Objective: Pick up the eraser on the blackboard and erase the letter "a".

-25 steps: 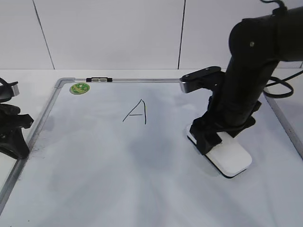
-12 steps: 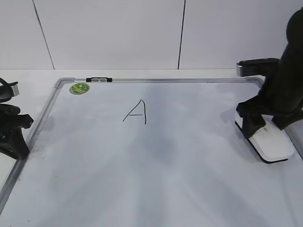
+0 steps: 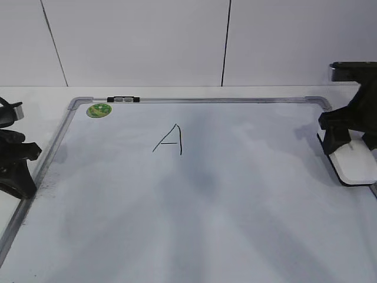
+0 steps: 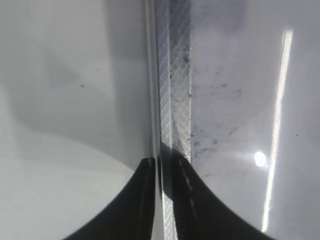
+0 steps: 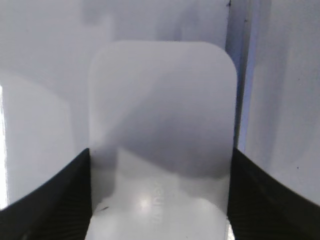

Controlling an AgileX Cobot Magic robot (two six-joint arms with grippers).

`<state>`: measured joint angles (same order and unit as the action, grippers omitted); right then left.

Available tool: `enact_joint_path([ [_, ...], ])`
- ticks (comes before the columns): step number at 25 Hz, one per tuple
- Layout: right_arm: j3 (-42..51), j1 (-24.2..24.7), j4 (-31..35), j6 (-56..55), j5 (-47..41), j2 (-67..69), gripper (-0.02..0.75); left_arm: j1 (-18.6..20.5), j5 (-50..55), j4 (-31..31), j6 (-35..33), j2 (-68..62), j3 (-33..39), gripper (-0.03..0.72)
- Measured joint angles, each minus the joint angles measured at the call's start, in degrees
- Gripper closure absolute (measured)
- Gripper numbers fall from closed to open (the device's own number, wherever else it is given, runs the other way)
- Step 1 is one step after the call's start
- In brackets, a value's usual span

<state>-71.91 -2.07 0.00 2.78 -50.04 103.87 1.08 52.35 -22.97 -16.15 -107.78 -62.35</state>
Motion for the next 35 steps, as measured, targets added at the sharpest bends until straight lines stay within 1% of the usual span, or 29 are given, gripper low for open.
enact_joint_path([
  [6, 0.0, 0.0, -0.3, -0.7, 1.7, 1.0, 0.165, 0.0, 0.0, 0.0, 0.0, 0.0, 0.0, 0.600],
  [21, -0.4, 0.0, -2.2, -0.8, 1.8, 3.4, 0.165, 0.0, 0.1, 0.0, 0.0, 0.0, 0.0, 0.599],
  [35, -0.6, 0.0, -2.2, -1.0, 2.5, 3.4, 0.165, 0.0, 0.1, 0.0, 0.0, 0.0, 0.0, 0.599],
])
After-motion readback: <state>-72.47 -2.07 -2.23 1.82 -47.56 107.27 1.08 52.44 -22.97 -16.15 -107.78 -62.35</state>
